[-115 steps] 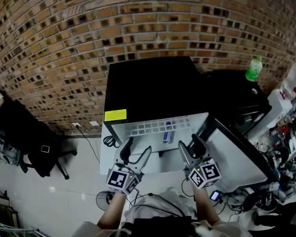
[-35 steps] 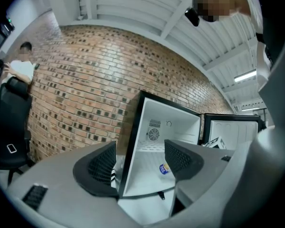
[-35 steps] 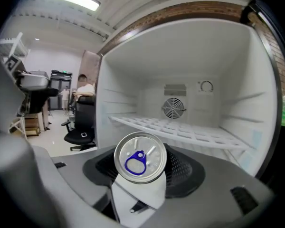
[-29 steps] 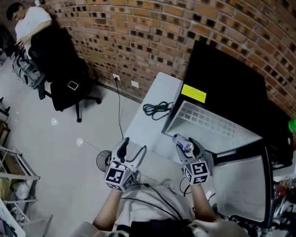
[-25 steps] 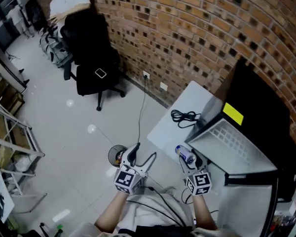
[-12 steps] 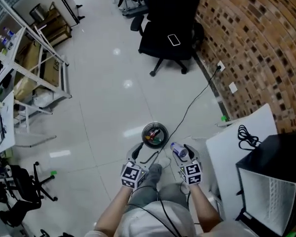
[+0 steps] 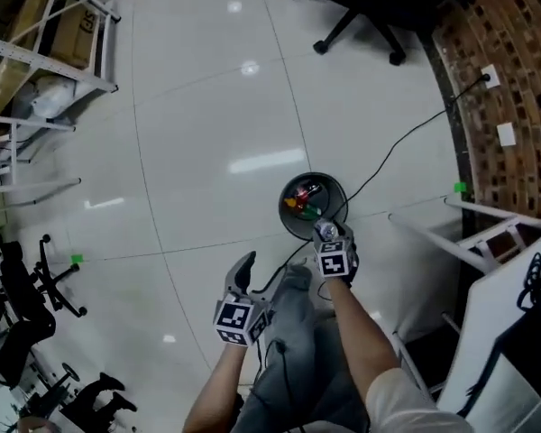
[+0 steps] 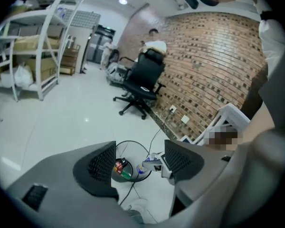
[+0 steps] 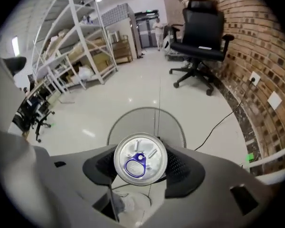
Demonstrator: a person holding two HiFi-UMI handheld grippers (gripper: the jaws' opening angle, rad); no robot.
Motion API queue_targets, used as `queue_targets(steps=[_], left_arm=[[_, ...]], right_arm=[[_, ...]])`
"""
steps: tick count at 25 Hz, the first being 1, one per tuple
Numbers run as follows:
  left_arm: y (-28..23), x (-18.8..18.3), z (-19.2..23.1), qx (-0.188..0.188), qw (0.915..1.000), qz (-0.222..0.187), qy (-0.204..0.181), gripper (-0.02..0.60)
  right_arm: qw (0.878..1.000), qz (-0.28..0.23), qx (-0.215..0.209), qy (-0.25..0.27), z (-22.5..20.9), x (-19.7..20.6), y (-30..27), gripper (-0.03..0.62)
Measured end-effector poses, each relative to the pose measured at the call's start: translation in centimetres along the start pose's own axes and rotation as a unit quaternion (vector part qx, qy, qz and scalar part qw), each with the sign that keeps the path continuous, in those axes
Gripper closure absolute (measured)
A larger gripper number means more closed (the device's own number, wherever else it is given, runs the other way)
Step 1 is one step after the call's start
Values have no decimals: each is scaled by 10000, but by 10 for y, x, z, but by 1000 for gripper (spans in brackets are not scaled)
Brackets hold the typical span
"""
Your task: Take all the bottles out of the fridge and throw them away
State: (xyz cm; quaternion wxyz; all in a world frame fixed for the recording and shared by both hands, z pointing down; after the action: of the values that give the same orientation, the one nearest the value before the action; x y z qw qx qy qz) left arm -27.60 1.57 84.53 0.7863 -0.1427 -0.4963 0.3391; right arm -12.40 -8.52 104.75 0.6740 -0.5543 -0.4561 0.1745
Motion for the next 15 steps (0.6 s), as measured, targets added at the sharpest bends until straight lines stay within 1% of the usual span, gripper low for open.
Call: queue_targets(steps=[1,3,5,6,8,10,11,13,15], left_arm=[[-3,15,8,-69,9997,-48,209,273],[-6,41,16,-222,9986,-68,483,273],[2,60,20,-411,9965,9,726,273],[9,66,21,-501,9952,27,839,273],[23,73,23,-627,9933,-50,966,273],[35,77,23,-720,9922,-115,1010,273],[41,78,23,-758,9919,-112,1015,273],[51,76,22,-824,9914,-121,1008,273],[55,67,22,-844,9915,-173,977,273]], right_arm=[[9996,197,34,211,2,8,-24,315],[9970,527,68,565,3,22,-58,315],[9945,785,66,691,5,39,-78,315],[9938,911,42,631,8,47,-84,316],[9935,1110,9,266,8,56,-88,316],[9922,1241,-17,-62,8,63,-86,313],[9917,1277,-51,-119,10,65,-84,312],[9918,1261,-117,-181,14,59,-80,313],[9926,1172,-159,-272,15,45,-73,313]])
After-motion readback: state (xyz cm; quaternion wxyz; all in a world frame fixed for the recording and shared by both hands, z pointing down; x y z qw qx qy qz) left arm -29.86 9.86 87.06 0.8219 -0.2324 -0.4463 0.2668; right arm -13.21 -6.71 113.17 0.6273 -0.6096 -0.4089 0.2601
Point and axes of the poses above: the fingertips, and each gripper's own axes: y backward along the fingers, z to its left, x out of its underside, the point moved 4 cm from there along y, backward along the fingers, and after that the axes turned 7 degrees about x, right-handed, at the moved point
